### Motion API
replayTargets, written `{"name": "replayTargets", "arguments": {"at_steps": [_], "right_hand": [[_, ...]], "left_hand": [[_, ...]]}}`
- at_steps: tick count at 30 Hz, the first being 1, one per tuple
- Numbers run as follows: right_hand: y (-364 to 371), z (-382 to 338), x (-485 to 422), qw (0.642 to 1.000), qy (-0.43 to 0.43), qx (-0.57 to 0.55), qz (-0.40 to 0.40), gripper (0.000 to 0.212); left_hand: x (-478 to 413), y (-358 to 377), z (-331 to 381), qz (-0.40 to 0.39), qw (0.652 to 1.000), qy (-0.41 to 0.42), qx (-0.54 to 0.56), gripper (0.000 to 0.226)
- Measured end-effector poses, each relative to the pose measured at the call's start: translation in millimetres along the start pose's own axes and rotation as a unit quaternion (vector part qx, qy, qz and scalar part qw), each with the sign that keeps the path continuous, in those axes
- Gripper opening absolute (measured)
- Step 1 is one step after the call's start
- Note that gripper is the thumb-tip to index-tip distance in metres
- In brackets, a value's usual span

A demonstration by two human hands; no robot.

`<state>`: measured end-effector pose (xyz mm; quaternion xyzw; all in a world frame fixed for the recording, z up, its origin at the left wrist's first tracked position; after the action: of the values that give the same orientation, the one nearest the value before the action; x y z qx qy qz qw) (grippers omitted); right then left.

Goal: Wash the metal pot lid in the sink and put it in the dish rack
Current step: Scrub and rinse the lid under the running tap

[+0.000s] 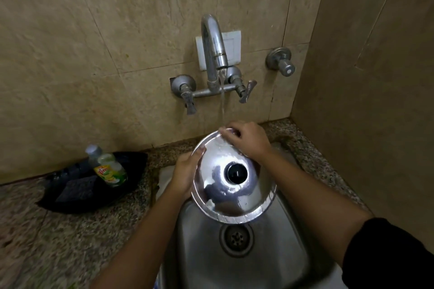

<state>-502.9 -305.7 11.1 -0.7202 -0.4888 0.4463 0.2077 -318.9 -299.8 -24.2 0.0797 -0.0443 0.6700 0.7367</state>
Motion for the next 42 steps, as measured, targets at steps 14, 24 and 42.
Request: {"name": "replayTargets", "arguments": {"at_steps": [14, 24, 42], "right_hand": [[61, -37, 116, 0.975, -0.178, 0.086, -0.104, 0.055], [28, 26, 135, 0.963, -0.247, 0.085, -0.059, 0.053], [-41, 15, 72, 0.966, 0.062, -0.249, 0.036, 0.014]], "left_hand": [[9, 4, -49, 0.198, 0.97, -0.119, 0.079, 0.056], [1, -23, -38, 0.215, 0.973, -0.053, 0.066, 0.047], [9, -11, -67, -0.075, 0.95, -0.213, 0.214, 0.067]]}}
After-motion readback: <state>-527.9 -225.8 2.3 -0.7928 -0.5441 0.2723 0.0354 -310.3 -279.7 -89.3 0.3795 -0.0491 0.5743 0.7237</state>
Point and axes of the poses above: each hand's wrist, its own x-axis away from the middle knuckle, its own y-axis out of the palm, z = x × y, the point moved 5 cm from there along -x, towards the middle knuckle, and after that the axes turned 5 degrees about z, right-handed, at the moved point
